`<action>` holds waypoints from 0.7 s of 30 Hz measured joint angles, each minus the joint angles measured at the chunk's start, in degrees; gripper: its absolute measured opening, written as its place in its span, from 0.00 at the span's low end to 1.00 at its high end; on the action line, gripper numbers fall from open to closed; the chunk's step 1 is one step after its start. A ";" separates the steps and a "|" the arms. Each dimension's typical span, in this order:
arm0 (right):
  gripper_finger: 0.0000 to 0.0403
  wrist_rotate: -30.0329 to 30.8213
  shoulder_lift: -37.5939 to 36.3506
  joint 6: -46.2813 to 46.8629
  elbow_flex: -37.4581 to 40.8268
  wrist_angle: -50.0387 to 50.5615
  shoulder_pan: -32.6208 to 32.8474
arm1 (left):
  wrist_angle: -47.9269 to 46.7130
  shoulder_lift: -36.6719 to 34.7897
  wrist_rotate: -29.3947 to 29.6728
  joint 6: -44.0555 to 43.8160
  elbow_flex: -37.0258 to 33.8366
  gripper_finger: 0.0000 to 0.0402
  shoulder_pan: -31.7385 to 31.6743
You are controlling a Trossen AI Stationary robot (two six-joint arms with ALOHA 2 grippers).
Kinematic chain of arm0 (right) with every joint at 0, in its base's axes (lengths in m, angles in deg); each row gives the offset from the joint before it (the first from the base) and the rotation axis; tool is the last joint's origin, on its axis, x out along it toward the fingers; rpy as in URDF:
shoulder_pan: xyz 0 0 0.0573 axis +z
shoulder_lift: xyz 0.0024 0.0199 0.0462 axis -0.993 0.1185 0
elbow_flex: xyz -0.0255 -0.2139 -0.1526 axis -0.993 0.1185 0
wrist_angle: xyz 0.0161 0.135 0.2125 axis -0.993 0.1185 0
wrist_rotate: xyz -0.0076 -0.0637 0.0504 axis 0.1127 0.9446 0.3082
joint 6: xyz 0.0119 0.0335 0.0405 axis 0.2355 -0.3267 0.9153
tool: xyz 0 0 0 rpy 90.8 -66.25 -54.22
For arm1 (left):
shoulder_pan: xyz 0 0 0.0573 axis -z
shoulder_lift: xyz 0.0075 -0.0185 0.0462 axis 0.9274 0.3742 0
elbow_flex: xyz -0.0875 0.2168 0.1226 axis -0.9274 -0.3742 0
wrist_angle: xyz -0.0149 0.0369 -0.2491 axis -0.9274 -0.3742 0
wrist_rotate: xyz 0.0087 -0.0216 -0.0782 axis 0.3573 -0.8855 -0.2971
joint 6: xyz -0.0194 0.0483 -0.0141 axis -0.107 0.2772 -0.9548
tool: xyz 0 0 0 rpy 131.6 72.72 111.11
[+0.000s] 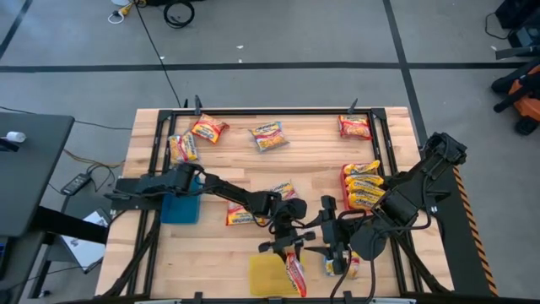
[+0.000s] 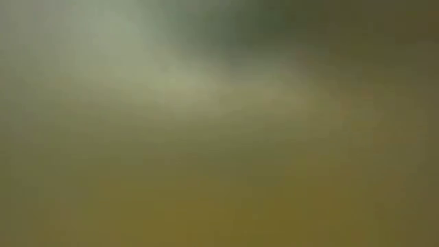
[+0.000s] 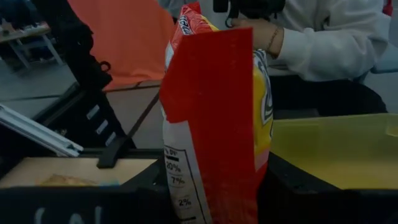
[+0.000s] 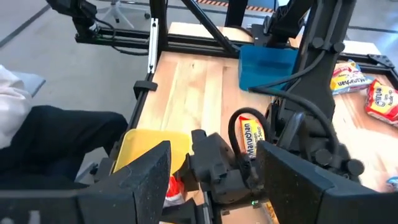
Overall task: Sort Maruchan noodles
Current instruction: Put the red noodle pack into the yellow bin
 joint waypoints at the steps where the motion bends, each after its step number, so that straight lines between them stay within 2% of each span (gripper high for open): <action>1: 0.60 0.13 0.00 0.39 -0.02 -0.07 0.00 | 0.01 0.57 0.09 0.00 0.00 0.34 0.00; 9: 0.60 1.31 -0.02 0.88 -0.02 -0.09 -0.07 | -0.83 1.94 0.46 -0.06 -0.07 0.34 0.00; 13: 0.60 1.39 -0.02 1.64 -0.02 -0.04 -0.09 | -0.75 1.94 6.03 -0.77 -0.07 0.34 0.16; 16: 0.60 1.39 -0.02 2.29 -0.02 -0.02 -0.07 | -0.77 1.83 8.80 -1.64 -0.04 0.38 0.35; 21: 0.60 1.37 -0.02 2.29 -0.02 0.01 -0.07 | -0.79 1.72 10.06 -2.06 0.02 0.49 0.35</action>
